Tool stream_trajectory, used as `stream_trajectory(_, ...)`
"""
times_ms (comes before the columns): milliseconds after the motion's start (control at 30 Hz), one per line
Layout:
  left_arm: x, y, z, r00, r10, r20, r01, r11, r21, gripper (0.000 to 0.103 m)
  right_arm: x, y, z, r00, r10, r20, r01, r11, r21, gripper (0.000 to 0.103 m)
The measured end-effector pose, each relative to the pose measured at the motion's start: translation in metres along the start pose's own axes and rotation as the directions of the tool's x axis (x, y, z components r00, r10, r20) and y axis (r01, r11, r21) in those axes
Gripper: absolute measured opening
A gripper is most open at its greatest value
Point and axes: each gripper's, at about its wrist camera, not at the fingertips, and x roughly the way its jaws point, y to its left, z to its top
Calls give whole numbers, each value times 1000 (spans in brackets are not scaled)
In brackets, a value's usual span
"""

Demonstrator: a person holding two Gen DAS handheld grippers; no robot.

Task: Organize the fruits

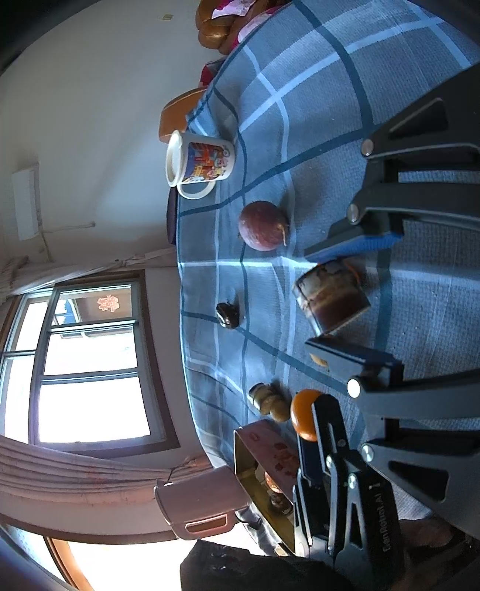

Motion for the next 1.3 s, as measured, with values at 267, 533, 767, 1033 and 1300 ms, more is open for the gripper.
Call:
stream_trajectory(267, -8, 1, -1, 999, 24, 48, -23, 1000, -4, 36, -5, 3, -1, 999, 1, 33, -1, 1000, -21, 45)
stream_trajectory(533, -15, 1, -2, 994, 59, 92, -59, 998, -9, 36, -11, 8, -2, 997, 3, 71, 0, 999, -45, 45)
stream_trajectory(767, -20, -2, -2, 989, 84, 125, -85, 996, 3, 36, -15, 10, -4, 995, 10, 98, -4, 998, -60, 45)
stream_trajectory(1033, -26, -4, -4, 982, 104, 159, -107, 994, 10, 36, -19, 13, -5, 992, 10, 122, -1, 997, -73, 45)
stream_trajectory(1300, -30, -7, -4, 975, 121, 186, -126, 992, 18, 36, -21, 14, -6, 990, 2, 138, 9, 997, -80, 45)
